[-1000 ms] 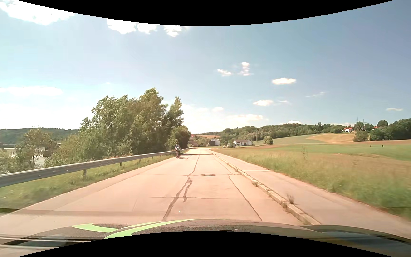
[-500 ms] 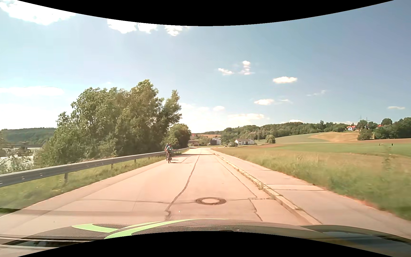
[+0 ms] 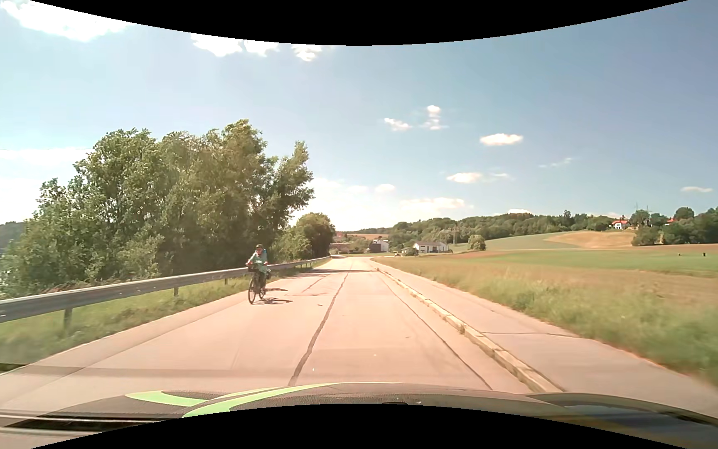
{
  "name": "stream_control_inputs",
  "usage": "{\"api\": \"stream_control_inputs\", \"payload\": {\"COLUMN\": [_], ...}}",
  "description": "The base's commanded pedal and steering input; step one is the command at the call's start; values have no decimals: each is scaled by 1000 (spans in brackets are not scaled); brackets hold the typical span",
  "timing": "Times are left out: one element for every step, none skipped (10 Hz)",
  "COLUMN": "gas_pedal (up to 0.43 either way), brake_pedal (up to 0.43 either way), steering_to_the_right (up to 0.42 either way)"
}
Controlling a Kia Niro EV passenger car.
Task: Follow the waypoints while adhering to traffic rules and regulations
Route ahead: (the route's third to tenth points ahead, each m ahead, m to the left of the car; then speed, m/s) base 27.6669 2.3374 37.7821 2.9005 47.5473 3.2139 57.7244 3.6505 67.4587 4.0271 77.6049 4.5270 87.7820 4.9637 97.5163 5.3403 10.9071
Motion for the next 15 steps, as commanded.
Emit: {"api": "stream_control_inputs", "payload": {"gas_pedal": [138, 138, 138, 138, 138, 138, 138, 138, 138, 138, 138, 138, 138, 138, 138], "brake_pedal": [0, 0, 0, 0, 0, 0, 0, 0, 0, 0, 0, 0, 0, 0, 0], "steering_to_the_right": [-4, -3, -3, -4, -3, -4, -3, -3, -3, -3, -3, -3, -3, -3, -3]}}
